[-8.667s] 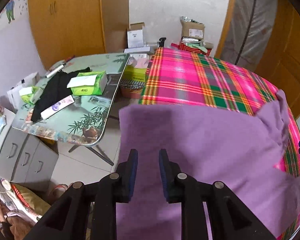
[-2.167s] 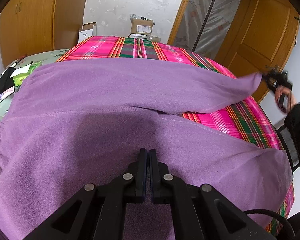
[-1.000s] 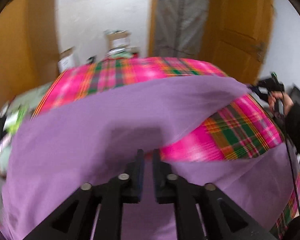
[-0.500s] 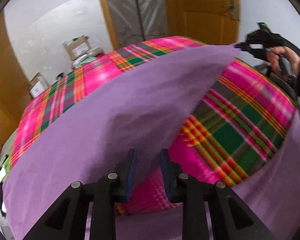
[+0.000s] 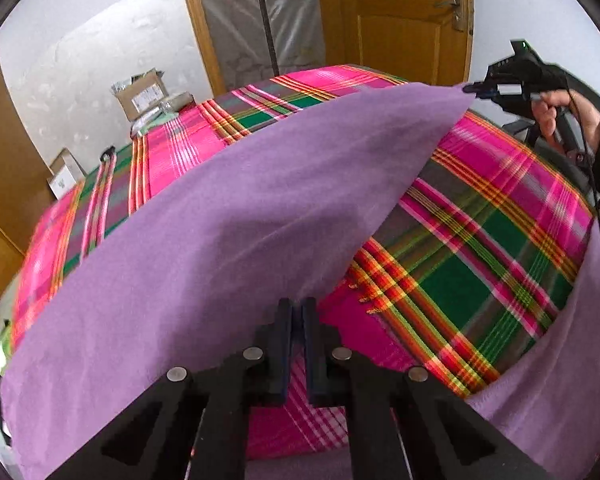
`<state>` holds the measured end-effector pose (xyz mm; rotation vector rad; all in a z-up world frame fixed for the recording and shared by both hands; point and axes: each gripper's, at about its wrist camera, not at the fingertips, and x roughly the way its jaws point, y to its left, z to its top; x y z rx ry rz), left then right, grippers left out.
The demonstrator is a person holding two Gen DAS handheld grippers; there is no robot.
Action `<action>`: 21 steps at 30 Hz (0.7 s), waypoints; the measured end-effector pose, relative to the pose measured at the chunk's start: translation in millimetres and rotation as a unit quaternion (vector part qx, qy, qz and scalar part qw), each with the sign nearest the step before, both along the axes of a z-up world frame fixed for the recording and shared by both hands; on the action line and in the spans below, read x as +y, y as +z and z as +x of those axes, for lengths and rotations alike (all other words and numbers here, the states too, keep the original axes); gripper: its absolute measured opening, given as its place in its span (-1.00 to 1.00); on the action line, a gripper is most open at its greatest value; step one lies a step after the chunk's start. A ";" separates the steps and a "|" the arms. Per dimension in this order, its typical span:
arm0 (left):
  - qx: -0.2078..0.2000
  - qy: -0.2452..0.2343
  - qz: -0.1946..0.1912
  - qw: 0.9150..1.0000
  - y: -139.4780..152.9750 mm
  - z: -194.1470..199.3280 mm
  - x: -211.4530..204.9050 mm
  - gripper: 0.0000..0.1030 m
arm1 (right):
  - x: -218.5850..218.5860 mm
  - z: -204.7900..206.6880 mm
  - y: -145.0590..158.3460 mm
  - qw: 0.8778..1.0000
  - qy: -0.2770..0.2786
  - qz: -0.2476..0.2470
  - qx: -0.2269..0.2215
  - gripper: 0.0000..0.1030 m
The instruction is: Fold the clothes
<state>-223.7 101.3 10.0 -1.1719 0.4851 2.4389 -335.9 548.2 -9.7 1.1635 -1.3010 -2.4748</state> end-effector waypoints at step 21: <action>-0.052 -0.038 0.106 0.992 12.4 11.6 -21.9 -0.88 | 26.2 17.5 -21.2 0.998 -0.048 -0.023 -0.031 -0.42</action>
